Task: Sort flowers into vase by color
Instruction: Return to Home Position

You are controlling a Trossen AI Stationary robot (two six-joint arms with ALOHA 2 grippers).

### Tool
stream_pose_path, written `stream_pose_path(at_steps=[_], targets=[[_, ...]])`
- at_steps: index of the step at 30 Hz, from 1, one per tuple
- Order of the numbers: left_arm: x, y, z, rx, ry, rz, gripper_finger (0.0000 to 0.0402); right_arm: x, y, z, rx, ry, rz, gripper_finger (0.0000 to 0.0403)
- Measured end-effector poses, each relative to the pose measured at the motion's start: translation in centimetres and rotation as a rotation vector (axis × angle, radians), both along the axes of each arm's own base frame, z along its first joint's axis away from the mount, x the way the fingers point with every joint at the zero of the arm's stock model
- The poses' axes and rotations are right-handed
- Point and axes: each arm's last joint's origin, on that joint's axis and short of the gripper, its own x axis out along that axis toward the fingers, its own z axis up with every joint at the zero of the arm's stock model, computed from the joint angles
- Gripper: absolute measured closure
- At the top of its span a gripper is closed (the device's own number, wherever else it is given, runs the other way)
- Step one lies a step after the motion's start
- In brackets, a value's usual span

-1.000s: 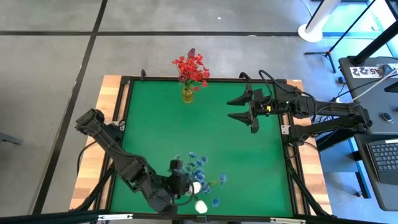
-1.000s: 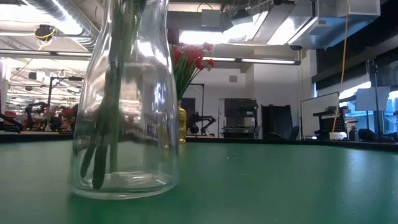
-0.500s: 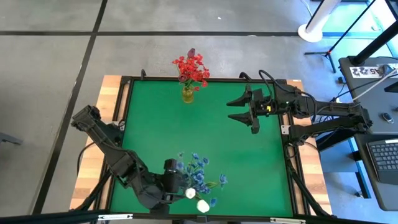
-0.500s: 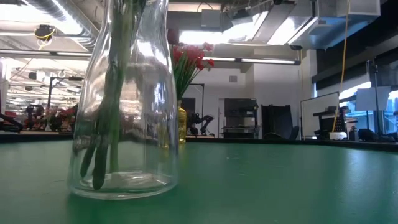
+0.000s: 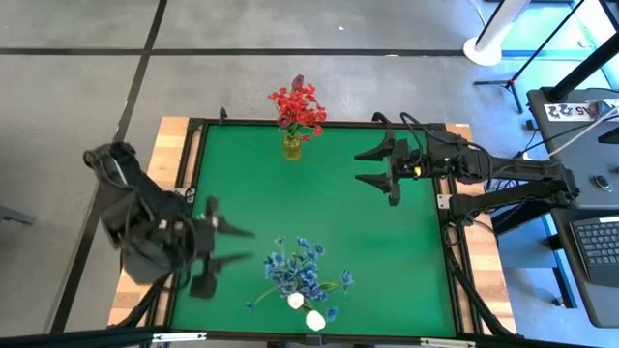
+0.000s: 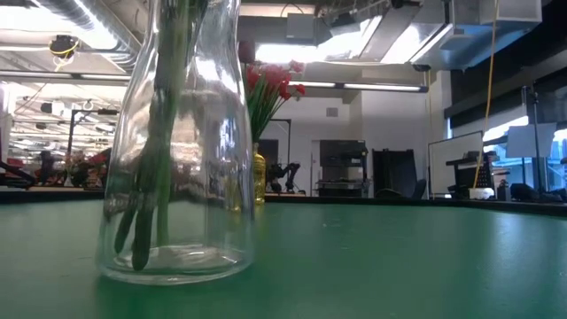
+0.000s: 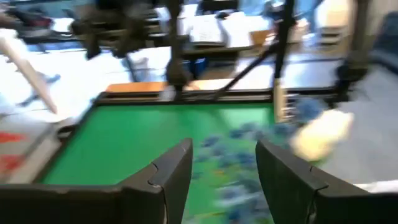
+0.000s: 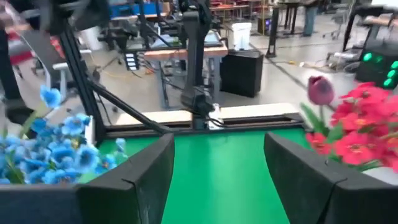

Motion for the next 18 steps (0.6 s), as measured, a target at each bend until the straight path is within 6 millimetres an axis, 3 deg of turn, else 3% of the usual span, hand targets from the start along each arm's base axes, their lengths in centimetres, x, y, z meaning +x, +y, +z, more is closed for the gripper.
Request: stream_pose_path(at_steps=[3, 6, 11, 18], targets=[[-0.5, 2.3, 0.5, 0.032, 0.01, 0.07, 0.0234, -0.5, 0.0, 0.1, -0.034, -0.01, 0.0, 0.0155], [-0.3, 4.4, 0.1, 0.056, 0.02, 0.137, 0.0239, -1.3, 0.1, -0.9, -0.063, -0.01, 0.003, 0.0158], [-0.3, 7.8, -2.7, 0.074, 0.039, 0.244, 0.0262, -3.6, 0.1, -4.1, -0.075, -0.023, -0.034, 0.0196], [-3.4, 12.0, -7.2, -0.041, -0.164, 0.195, 0.0315, -7.1, 0.2, -6.6, -0.072, -0.145, -0.074, 0.0261]])
